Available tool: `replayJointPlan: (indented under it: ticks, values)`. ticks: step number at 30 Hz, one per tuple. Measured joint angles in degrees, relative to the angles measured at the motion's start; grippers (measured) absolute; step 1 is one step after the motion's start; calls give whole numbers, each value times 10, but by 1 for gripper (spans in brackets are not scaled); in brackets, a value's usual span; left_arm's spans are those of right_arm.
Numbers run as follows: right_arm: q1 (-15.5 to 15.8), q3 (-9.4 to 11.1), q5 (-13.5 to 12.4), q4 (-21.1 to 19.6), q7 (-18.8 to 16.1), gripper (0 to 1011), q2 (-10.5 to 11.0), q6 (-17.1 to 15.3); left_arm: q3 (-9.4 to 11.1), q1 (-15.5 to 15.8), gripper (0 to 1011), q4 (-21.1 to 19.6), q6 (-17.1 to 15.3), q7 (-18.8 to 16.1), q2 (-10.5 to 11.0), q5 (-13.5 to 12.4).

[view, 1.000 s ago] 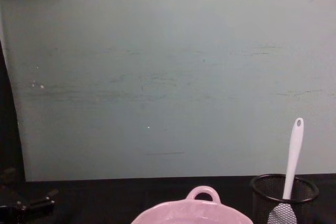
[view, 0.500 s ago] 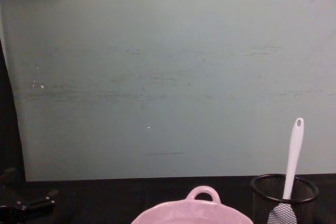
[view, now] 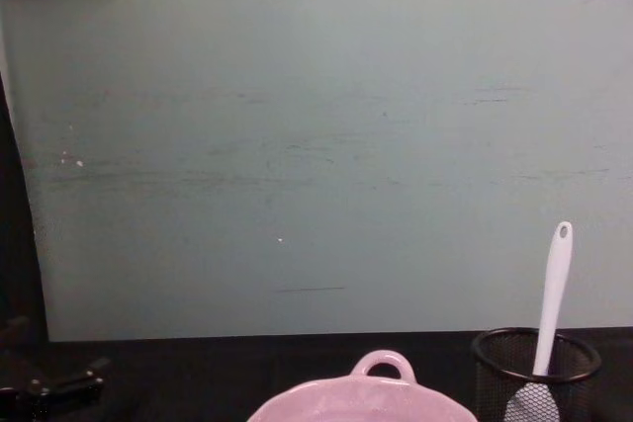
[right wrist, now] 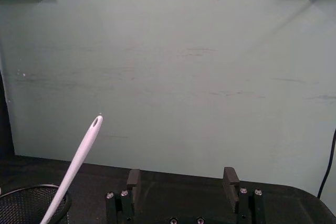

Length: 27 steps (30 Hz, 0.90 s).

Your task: Use the one hand to pick up the spoon and stir the clear water in the bowl.

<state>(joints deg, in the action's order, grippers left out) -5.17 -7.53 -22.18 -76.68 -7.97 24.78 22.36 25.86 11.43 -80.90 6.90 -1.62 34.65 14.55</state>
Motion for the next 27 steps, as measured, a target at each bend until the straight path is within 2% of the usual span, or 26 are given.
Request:
replayJointPlan:
  ticks: [27]
  values:
    - [1, -1, 1, -2, 0, 1002, 2, -3, 0, 0, 1011, 0, 0, 0, 0, 0]
